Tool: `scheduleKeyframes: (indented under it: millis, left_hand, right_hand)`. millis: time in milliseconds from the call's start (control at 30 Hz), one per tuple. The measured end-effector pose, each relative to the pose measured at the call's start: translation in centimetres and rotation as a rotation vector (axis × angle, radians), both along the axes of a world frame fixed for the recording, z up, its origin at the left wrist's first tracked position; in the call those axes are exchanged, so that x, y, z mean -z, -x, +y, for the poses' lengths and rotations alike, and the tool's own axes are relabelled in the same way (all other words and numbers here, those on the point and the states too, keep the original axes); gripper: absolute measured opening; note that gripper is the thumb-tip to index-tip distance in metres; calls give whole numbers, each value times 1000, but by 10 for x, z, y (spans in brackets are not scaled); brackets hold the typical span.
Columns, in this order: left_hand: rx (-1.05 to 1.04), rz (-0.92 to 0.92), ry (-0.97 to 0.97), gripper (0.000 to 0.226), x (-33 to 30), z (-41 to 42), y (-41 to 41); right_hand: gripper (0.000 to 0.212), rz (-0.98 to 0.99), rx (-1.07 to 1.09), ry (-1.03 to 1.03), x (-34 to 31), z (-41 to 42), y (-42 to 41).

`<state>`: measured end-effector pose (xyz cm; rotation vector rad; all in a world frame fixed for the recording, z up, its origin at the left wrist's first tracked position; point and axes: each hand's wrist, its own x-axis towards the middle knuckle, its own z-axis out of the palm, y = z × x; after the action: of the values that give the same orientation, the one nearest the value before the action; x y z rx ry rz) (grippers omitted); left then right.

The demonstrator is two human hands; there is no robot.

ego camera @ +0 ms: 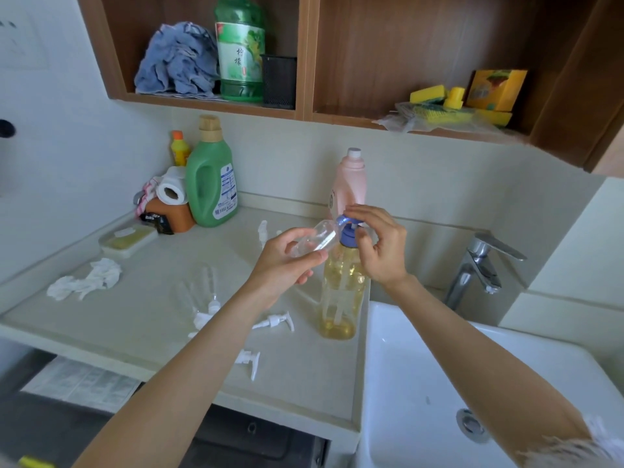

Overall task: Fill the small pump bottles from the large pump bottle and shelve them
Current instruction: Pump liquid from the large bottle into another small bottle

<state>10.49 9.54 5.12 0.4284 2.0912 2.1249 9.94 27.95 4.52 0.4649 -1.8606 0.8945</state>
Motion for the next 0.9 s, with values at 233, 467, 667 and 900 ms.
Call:
scheduleKeyframes:
  millis: [233, 467, 667, 900]
  left_hand:
    - [-15, 21, -3, 33, -4, 4, 1]
    - [3, 43, -48, 32, 7, 6, -2]
    - [-23, 24, -38, 33, 16, 4, 0]
    - [-30, 66, -58, 38, 5, 3, -4]
  right_hand:
    - [36, -25, 11, -36, -13, 3, 2]
    - [35, 11, 6, 148, 15, -8, 6]
    - [36, 3, 28, 123, 25, -14, 6]
    - [36, -35, 45, -110, -11, 5, 2]
